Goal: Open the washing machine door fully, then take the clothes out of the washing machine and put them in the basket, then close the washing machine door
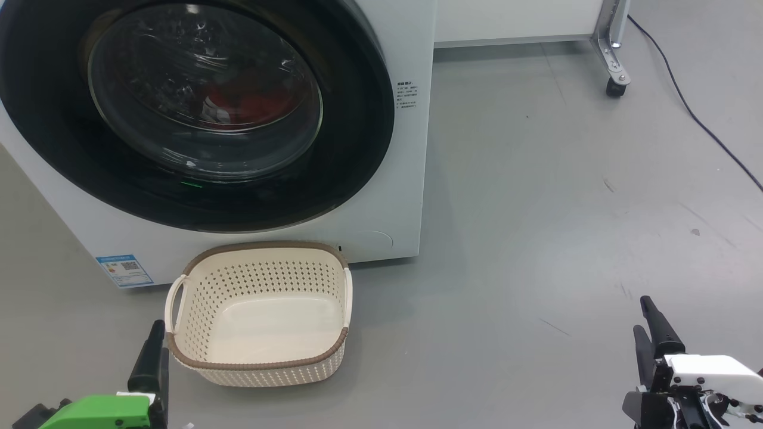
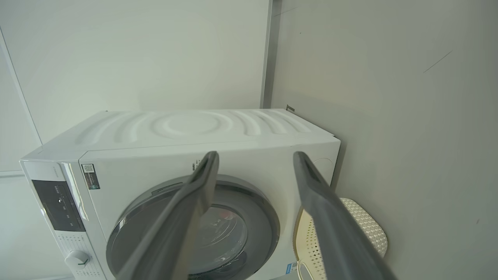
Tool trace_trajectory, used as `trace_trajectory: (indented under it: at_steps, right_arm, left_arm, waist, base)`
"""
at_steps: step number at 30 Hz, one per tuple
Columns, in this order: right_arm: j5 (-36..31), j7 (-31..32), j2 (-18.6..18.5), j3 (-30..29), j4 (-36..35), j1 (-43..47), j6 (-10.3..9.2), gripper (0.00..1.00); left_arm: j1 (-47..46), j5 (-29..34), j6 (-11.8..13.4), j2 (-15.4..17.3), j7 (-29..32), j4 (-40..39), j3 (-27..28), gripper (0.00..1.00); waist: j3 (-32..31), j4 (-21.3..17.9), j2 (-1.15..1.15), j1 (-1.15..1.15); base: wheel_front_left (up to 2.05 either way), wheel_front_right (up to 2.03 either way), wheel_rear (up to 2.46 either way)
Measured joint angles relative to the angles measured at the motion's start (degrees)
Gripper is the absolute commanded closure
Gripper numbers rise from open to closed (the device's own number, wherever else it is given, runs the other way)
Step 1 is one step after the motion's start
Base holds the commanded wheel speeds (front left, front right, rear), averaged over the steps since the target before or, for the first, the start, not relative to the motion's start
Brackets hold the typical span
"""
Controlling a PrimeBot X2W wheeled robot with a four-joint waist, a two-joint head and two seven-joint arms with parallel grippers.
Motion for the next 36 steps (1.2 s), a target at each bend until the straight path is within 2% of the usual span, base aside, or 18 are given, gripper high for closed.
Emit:
trace_trajectory:
  at_steps: [9, 19, 20, 21, 31, 36]
  right_arm:
    - [-3.45, -1.62, -0.4, 1.05, -0.05, -0.2, 0.0, 0.0]
    - [-9.92, -3.54, -2.09, 2.67, -0.07, -0.96, 0.0, 0.0]
    - [-10.78, -3.64, -2.31, 2.83, -0.07, -1.04, 0.0, 0.0]
    - [-20.64, -5.5, -4.45, 5.69, -0.33, -2.43, -0.6, 0.0]
    - [-33.51, -7.06, -6.35, 10.13, -1.3, -3.72, -3.04, 0.0]
    - [-38.53, -7.6, -7.04, 11.94, -1.68, -4.36, -3.61, 0.0]
  left_arm:
    - [-0.24, 1.08, 0.0, 0.0, -1.35, -1.22, -0.77, 0.0]
    - [-0.94, 8.06, -0.01, 1.02, -4.04, -2.4, -2.45, 0.0]
    - [-0.94, 9.17, -0.01, 1.29, -4.31, -2.35, -2.6, 0.0]
    - [-1.53, 20.58, 0.75, 3.56, -5.89, -2.64, -4.97, 0.0]
    - [-2.37, 31.98, 3.1, 4.32, -7.76, -4.05, -6.56, 0.0]
    - [-2.68, 36.61, 4.1, 4.35, -8.33, -4.78, -7.98, 0.0]
  waist:
    - [0.01, 0.03, 0.0, 0.0]
    - [-0.02, 0.17, 0.0, 0.0]
    - [-0.02, 0.18, 0.0, 0.0]
    - [0.01, 0.33, 0.0, 0.0]
    - [-0.01, 0.49, 0.0, 0.0]
    - [-0.03, 0.55, 0.0, 0.0]
  base:
    - [0.0, 0.0, 0.0]
    - [0.0, 0.0, 0.0]
    - [0.0, 0.0, 0.0]
    - [0.0, 0.0, 0.0]
    - [0.0, 0.0, 0.0]
    - [0.0, 0.0, 0.0]
